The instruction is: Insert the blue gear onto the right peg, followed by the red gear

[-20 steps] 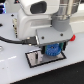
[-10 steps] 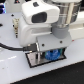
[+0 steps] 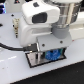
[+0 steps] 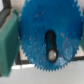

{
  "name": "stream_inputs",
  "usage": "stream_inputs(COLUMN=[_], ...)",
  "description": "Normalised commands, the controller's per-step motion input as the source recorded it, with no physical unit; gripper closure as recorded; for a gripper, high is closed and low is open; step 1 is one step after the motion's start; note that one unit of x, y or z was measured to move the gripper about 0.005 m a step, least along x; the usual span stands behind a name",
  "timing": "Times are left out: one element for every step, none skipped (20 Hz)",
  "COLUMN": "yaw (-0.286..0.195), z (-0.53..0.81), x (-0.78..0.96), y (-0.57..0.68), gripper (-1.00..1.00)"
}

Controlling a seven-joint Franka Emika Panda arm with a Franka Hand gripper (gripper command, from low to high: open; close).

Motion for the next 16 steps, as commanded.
stream_inputs(yaw=[0.0, 0.0, 0.0, 0.0, 0.0, 0.0, 0.0, 0.0, 0.0, 0.0, 0.0, 0.0, 0.0, 0.0, 0.0, 0.0], z=[0.48, 0.47, 0.45, 0.41, 0.43, 0.38, 0.32, 0.28, 0.24, 0.21, 0.17, 0.14, 0.12, 0.11, 0.1, 0.09], x=[-0.12, -0.18, -0.19, -0.27, -0.29, -0.33, -0.37, -0.45, -0.48, -0.5, -0.52, -0.53, -0.55, -0.55, -0.53, -0.58], y=[0.11, 0.09, 0.07, 0.47, 0.11, 0.14, 0.15, 0.21, 0.24, 0.26, 0.29, 0.3, 0.32, 0.35, 0.39, 0.33], gripper=[-1.0, -1.0, -1.0, -1.0, -1.0, -1.0, -1.0, -1.0, -1.0, -1.0, -1.0, -1.0, -1.0, -1.0, -1.0, -1.0])
